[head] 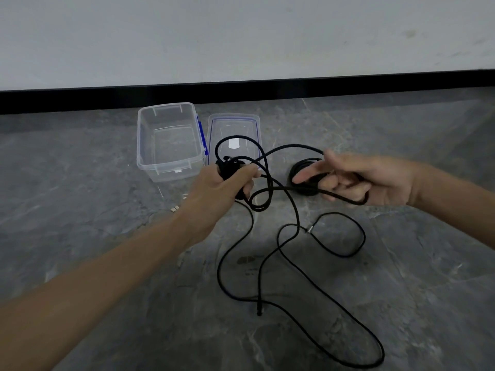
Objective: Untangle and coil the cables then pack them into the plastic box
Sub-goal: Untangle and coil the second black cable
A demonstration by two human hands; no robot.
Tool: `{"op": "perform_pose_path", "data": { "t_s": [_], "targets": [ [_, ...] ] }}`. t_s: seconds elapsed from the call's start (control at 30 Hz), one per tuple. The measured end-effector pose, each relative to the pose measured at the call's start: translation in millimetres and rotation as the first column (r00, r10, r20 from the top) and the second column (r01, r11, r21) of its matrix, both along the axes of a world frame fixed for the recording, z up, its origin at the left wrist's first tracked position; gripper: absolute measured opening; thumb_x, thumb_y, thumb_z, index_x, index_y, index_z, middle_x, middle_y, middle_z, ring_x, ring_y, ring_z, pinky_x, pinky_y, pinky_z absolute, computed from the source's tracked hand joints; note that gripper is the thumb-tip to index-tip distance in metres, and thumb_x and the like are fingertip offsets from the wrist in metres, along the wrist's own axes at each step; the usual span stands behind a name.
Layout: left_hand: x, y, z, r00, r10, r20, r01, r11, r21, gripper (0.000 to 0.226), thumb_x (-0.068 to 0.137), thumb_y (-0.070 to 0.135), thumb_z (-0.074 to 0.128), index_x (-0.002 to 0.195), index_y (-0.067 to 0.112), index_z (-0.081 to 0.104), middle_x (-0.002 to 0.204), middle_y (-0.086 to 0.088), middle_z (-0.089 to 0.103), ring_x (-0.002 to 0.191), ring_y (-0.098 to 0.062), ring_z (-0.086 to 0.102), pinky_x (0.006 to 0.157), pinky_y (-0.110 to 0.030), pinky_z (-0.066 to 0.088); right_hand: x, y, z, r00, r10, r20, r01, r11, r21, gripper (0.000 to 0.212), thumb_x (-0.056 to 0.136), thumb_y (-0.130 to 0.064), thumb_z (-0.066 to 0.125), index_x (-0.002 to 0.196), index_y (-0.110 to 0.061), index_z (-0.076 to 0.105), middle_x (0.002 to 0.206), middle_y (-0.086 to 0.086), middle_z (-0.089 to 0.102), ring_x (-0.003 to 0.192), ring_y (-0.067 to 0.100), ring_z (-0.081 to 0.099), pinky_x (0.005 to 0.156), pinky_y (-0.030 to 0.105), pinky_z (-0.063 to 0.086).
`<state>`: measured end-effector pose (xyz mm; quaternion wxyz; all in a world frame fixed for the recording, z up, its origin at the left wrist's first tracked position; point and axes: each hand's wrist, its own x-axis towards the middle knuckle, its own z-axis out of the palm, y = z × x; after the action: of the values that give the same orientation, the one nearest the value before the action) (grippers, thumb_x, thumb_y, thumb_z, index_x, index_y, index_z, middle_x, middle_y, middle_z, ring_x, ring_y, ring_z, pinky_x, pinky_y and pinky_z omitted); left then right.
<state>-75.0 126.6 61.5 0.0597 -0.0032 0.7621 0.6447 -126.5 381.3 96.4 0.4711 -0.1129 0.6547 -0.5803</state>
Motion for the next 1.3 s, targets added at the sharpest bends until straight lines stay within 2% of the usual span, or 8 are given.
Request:
{"op": "perform_pose_path", "data": {
  "t_s": [0.23,0.47,0.83,0.93,1.07,1.13,1.23,1.3],
  "targets": [
    [2,0,-2,1.000,-0.006,-0.008,0.005,1.000,-0.008,0.029,0.097,0.030,0.052,0.080,0.015,0.070,0.057,0.006,0.063,0.064,0.001,0.057,0.079,-0.022,0.042,13,-19,11,0.944,0.303,-0.132,-0.274,0.941,0.199,0.028,0.071,-0.032,0.077,0.088,-0.010,0.077,0.046,0.000,0.036,0.042,0.010,0.026,0.057,0.027,0.028],
    [3,-6,-2,1.000,-0.023,-0.009,0.023,0.998,-0.051,0.033,0.098,0.028,0.052,0.073,0.017,0.070,0.048,0.009,0.052,0.061,-0.009,0.054,0.070,-0.019,0.048,-9,1,2,0.982,-0.122,-0.147,0.133,0.989,0.067,0.028,0.074,-0.025,0.057,0.048,-0.015,0.052,0.049,-0.002,0.034,0.045,0.011,0.029,0.044,0.021,0.028],
    [8,5,4,0.997,-0.081,0.004,0.081,0.997,0.020,0.033,0.097,0.023,0.054,0.070,0.023,0.072,0.048,0.002,0.053,0.067,-0.019,0.054,0.081,-0.035,0.047,-22,41,-29,0.978,-0.043,-0.205,0.138,0.871,0.472,0.027,0.080,-0.020,0.069,0.057,-0.008,0.061,0.048,0.002,0.034,0.049,0.014,0.030,0.053,0.028,0.024],
    [11,10,6,0.993,-0.122,-0.006,0.122,0.992,0.042,0.049,0.098,0.023,0.053,0.052,0.030,0.070,0.074,-0.027,0.063,0.071,-0.021,0.053,0.081,-0.035,0.044,-14,33,-39,0.955,0.074,-0.288,0.124,0.782,0.611,0.025,0.085,-0.024,0.071,0.064,-0.013,0.064,0.051,-0.004,0.040,0.050,0.010,0.037,0.055,0.023,0.032],
    [13,12,10,0.992,-0.123,0.029,0.121,0.990,0.079,0.056,0.098,0.024,0.052,0.045,0.028,0.066,0.104,-0.039,0.059,0.062,-0.010,0.056,0.080,-0.024,0.048,-5,14,-44,0.741,0.313,-0.594,0.235,0.708,0.666,0.034,0.076,-0.031,0.080,0.101,-0.018,0.061,0.081,-0.015,0.055,0.074,0.005,0.050,0.068,0.015,0.037],
    [11,12,10,0.995,-0.089,0.050,0.082,0.990,0.119,0.057,0.098,0.022,0.052,0.043,0.022,0.064,0.102,-0.036,0.060,0.058,-0.007,0.056,0.076,-0.020,0.049,1,4,-37,0.545,0.435,-0.717,0.394,0.622,0.677,0.065,0.073,-0.032,0.082,0.126,-0.013,0.048,0.112,-0.001,0.048,0.104,0.017,0.045,0.084,0.022,0.037],
    [6,13,6,0.994,-0.042,0.100,0.015,0.966,0.259,0.042,0.098,0.018,0.051,0.061,-0.001,0.057,0.074,-0.001,0.069,0.053,-0.004,0.054,0.066,-0.014,0.048,26,-26,-13,0.115,0.379,-0.918,0.570,0.732,0.374,0.041,0.076,-0.014,0.075,0.110,-0.013,0.053,0.104,0.002,0.048,0.093,0.018,0.047,0.074,0.029,0.042],
    [4,12,7,0.991,-0.048,0.124,0.009,0.955,0.297,0.028,0.099,0.019,0.049,0.091,-0.006,0.058,0.053,0.011,0.060,0.052,-0.004,0.051,0.068,-0.016,0.046,40,-44,3,0.220,0.254,-0.942,0.450,0.830,0.329,0.015,0.078,-0.005,0.067,0.085,-0.015,0.057,0.078,-0.006,0.057,0.068,0.007,0.053,0.060,0.025,0.046]
  ]
}}
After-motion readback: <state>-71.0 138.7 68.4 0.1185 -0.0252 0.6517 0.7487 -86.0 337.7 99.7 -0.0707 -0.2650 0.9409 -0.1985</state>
